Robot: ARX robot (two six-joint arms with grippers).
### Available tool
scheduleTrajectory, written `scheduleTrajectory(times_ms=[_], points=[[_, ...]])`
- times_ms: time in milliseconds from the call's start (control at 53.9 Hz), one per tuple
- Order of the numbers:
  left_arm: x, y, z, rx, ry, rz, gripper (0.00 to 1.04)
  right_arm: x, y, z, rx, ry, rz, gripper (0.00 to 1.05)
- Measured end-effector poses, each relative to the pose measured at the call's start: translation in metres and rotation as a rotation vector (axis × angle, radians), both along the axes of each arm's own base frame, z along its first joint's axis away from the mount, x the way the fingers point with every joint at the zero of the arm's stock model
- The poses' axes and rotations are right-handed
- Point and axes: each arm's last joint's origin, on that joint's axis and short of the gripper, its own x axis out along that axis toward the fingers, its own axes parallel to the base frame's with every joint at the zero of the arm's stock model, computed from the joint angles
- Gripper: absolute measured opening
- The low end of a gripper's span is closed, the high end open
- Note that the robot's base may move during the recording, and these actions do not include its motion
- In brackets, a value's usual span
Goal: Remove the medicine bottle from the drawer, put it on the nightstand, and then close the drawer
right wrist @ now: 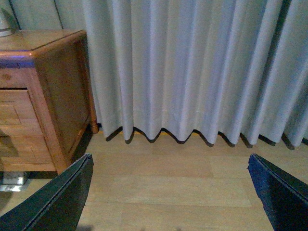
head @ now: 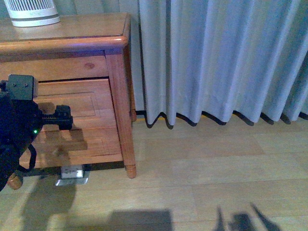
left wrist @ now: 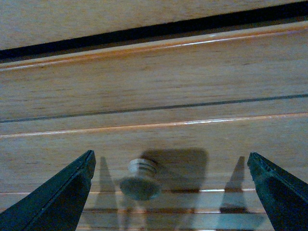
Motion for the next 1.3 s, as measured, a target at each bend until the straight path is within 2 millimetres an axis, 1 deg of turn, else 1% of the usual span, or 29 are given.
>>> scheduleTrajectory(times_ms=[278,742,835,872,983,1020,1039,1076,1113,1132,1187,1243,1298], points=[[0.004,0.008,-0.01,-0.04,0.05,0.002,0.98,0.0,0.0,0.0,0.0,0.0,0.0,0.98],[0.004,0.013,-0.011,-0.051,0.045,0.017,0.98,0.0,0.0,0.0,0.0,0.0,0.0,0.98],[0.004,0.013,-0.01,-0.051,0.042,0.018,0.85,0.0,0.0,0.0,0.0,0.0,0.0,0.98],[0.004,0.013,-0.01,-0.052,0.04,0.019,0.78,0.0,0.0,0.0,0.0,0.0,0.0,0.98],[0.004,0.014,-0.01,-0.055,0.036,0.023,0.63,0.0,0.0,0.0,0.0,0.0,0.0,0.98],[0.004,0.014,-0.009,-0.06,0.035,0.028,0.55,0.0,0.0,0.0,0.0,0.0,0.0,0.98],[0.004,0.015,-0.009,-0.061,0.035,0.028,0.54,0.0,0.0,0.0,0.0,0.0,0.0,0.98],[0.004,0.015,-0.009,-0.063,0.034,0.031,0.49,0.0,0.0,0.0,0.0,0.0,0.0,0.98],[0.004,0.015,-0.009,-0.068,0.032,0.032,0.41,0.0,0.0,0.0,0.0,0.0,0.0,0.98],[0.004,0.015,-0.009,-0.068,0.032,0.033,0.4,0.0,0.0,0.0,0.0,0.0,0.0,0.98],[0.004,0.015,-0.008,-0.07,0.03,0.039,0.31,0.0,0.0,0.0,0.0,0.0,0.0,0.98],[0.004,0.016,-0.008,-0.073,0.029,0.043,0.27,0.0,0.0,0.0,0.0,0.0,0.0,0.98],[0.004,0.016,-0.008,-0.074,0.029,0.044,0.26,0.0,0.0,0.0,0.0,0.0,0.0,0.98]])
